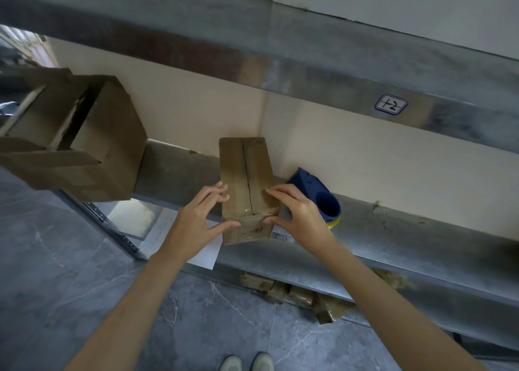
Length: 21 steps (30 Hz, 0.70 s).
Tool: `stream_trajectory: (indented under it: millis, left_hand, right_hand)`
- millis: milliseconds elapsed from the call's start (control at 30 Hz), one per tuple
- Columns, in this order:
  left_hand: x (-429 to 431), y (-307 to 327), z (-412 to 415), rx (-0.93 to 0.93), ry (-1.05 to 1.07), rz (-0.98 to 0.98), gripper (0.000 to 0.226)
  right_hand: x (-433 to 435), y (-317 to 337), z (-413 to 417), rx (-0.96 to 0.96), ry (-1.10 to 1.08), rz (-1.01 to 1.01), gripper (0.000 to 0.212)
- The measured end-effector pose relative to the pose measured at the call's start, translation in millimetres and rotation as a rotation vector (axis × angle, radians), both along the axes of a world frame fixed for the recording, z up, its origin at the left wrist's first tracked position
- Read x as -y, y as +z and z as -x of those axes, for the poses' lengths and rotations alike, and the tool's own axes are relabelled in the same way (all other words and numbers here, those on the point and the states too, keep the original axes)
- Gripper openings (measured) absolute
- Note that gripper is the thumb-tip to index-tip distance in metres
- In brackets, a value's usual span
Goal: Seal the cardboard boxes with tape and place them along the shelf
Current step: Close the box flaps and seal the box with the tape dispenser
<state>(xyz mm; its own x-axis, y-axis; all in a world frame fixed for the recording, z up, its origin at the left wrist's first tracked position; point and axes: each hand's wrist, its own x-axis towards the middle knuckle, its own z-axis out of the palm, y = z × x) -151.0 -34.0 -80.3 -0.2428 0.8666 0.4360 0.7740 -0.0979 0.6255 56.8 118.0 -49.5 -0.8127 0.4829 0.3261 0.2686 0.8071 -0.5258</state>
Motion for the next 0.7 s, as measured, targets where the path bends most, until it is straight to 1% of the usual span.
stream_trajectory:
  millis: [100, 233, 400, 533, 700]
  left_hand:
    - [-0.2, -0.3, -5.4, -0.003, 0.024, -0.012, 0.053]
    - [-1.5, 2.0, -10.7, -0.013, 0.068, -0.009, 0.056]
    - [-0.2, 4.7, -11.9, 0.006, 0.078, 0.001, 0.058]
    - [-0.5, 4.2, -14.9, 0.012, 0.087, -0.016, 0.056]
    - [0.6, 2.2, -14.5, 0.028, 0.086, -0.019, 0.056]
  right_hand:
    - [-0.1, 0.0, 0.0, 0.017, 0.011, -0.006, 0.069]
    - [0.4, 0.9, 1.9, 0.016, -0.018, -0.031, 0.066]
    - [1.6, 4.7, 0.7, 0.038, -0.097, -0.171, 0.07]
    - [0.9, 5.3, 2.1, 0.07, -0.004, 0.005, 0.078]
    - [-8.9, 8.2, 5.1, 0.075, 0.041, 0.149, 0.095]
